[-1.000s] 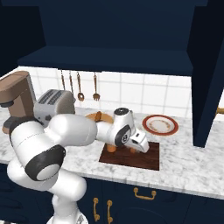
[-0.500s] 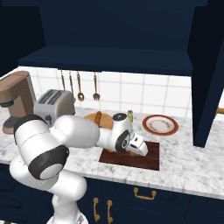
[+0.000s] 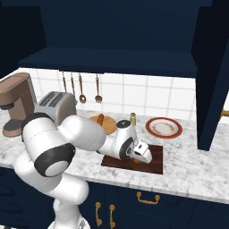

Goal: From the different types of pastries on the counter, select a croissant and place it on the cutting board. Then retrieve a jar of jam from the cabinet and place it alongside the croissant on the cutting board.

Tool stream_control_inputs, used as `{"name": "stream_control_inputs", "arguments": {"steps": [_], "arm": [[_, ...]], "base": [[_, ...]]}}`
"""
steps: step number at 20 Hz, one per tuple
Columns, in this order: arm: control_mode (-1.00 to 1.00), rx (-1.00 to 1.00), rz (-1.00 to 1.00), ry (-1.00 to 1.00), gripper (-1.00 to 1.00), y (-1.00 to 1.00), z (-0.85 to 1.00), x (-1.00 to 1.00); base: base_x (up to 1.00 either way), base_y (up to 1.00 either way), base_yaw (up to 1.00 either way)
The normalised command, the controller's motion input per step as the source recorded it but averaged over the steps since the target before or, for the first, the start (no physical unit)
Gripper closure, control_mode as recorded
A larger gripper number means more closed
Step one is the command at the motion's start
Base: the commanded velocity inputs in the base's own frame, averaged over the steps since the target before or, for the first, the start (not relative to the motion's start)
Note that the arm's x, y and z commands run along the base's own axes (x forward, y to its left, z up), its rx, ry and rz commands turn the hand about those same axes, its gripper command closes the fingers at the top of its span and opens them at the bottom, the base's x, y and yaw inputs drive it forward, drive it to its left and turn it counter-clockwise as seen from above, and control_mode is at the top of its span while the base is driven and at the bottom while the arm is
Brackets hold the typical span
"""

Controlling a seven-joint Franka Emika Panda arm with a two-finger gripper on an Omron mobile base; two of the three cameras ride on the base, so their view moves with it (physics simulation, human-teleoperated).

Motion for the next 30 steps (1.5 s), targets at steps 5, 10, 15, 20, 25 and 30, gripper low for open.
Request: {"name": "stream_control_inputs", "arguments": {"steps": [5,10,15,20,25,30], "arm": [[-1.0,0.0,0.0,0.0,1.0,0.0,-0.2,0.0],[-1.0,0.0,0.0,0.0,1.0,-0.01,-0.25,0.01],[-1.0,0.04,0.0,0.0,-1.0,-0.02,-0.07,0.0],[-1.0,0.12,0.03,0.03,-1.0,-0.03,0.19,0.0],[-1.0,0.11,0.04,0.02,-1.0,0.0,0.41,0.0],[-1.0,0.06,0.05,0.04,-1.0,0.0,0.6,-0.03]], "base": [[0.0,0.0,0.0],[0.0,0.0,0.0],[0.0,0.0,0.0],[0.0,0.0,0.0],[0.0,0.0,0.0],[0.0,0.0,0.0]]}}
